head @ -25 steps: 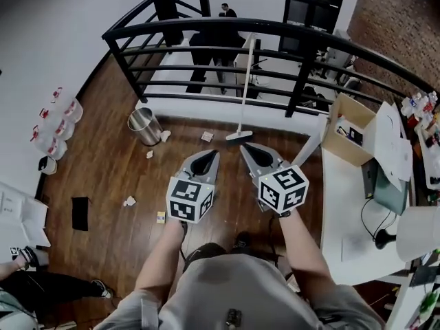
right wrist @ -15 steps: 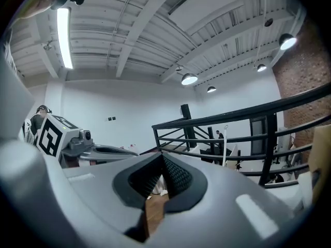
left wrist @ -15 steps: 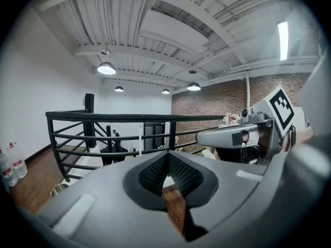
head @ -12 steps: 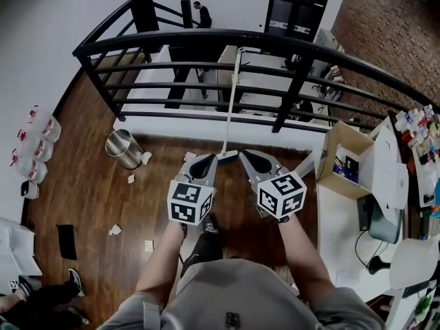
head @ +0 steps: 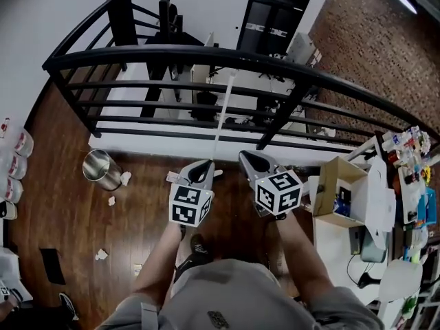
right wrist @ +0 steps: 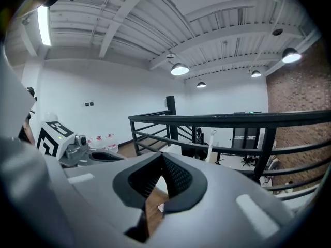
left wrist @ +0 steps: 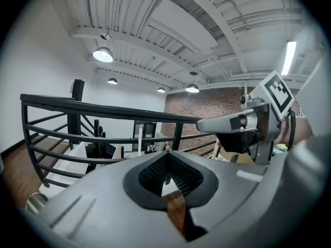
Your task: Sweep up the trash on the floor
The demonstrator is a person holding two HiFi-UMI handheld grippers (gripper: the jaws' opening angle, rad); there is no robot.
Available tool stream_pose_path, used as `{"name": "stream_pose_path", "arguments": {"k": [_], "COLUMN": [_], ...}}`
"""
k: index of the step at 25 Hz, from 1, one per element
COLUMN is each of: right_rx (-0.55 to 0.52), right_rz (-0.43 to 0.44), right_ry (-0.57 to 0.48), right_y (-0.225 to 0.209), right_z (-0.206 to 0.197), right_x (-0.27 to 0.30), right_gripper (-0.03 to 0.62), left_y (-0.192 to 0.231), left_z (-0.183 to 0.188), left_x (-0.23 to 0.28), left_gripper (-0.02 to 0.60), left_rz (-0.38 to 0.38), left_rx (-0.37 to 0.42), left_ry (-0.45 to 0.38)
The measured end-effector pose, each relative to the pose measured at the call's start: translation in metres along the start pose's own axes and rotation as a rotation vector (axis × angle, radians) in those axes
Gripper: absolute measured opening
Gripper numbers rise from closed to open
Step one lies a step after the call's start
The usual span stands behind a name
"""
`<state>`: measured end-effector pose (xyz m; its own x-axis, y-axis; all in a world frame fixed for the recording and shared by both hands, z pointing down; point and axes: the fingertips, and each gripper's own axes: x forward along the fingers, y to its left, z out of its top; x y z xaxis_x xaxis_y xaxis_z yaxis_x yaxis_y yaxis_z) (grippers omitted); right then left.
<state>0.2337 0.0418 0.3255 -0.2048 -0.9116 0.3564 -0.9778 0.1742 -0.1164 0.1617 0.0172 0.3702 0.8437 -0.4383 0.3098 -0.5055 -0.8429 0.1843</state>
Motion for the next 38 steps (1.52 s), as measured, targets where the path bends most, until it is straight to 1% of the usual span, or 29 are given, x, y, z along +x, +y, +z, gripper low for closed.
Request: {"name": "stream_pose_path", "arguments": {"k": [4,7,13,16,18,21,22,24,26,28,30,33,35,38], "right_rx": [0.010,0.021,0.035,0.041,0.047,0.065,0.068,0.065,0.054,0.053,0.066,0.084,0.090,0.105], "right_rz": [0.008,0.030,0.087,0.099,0.099,0.102,0.100,0.088,0.073,0.062,0.050,0.020,0.006,0.009], "right_ry": [0.015,0.033,0.058,0.063,0.071,0.098,0.106,0.117,0.132,0.151,0.164,0.177,0.189,0.207], "right_y": [-0.028,-0.053,-0.121,-0.162,-0.185,-0.208,-0.217,-0.235,-0.251,-0.266,-0.280,-0.301,-0.313,-0.321], "right_z": [0.007,0.008,0.017,0.025,0.029,0.027,0.026,0.024,0.021,0.013,0.004,-0.006,-0.009,-0.014], "right_x": [0.042,0.080,0.149,0.176,0.196,0.226,0.235,0.254,0.276,0.299,0.321,0.349,0.364,0.381], "right_gripper": [0.000,0.012,0.025,0.032,0.038,0.046,0.046,0.067,0.095,0.123,0.161,0.199,0.202,0.202], "left_y": [0.029,0.049,0.074,0.086,0.098,0.113,0.117,0.128,0.142,0.155,0.163,0.169,0.170,0.168], "left_z": [0.001,0.002,0.014,0.025,0.029,0.026,0.026,0.025,0.022,0.013,0.004,-0.005,-0.006,-0.011], "left_x": [0.030,0.053,0.119,0.154,0.175,0.198,0.207,0.224,0.239,0.253,0.265,0.282,0.291,0.296], "left_gripper": [0.008,0.008,0.008,0.008,0.008,0.008,0.008,0.008,0.008,0.008,0.008,0.008,0.008,0.008], "left_rz": [0.018,0.045,0.082,0.107,0.124,0.125,0.123,0.125,0.141,0.160,0.165,0.163,0.160,0.159], "left_rx": [-0.014,-0.032,-0.019,-0.009,-0.020,-0.045,-0.048,-0.047,-0.047,-0.065,-0.080,-0.079,-0.083,-0.099], "left_ry": [0.023,0.043,0.096,0.095,0.102,0.128,0.132,0.134,0.140,0.158,0.181,0.207,0.215,0.234]}}
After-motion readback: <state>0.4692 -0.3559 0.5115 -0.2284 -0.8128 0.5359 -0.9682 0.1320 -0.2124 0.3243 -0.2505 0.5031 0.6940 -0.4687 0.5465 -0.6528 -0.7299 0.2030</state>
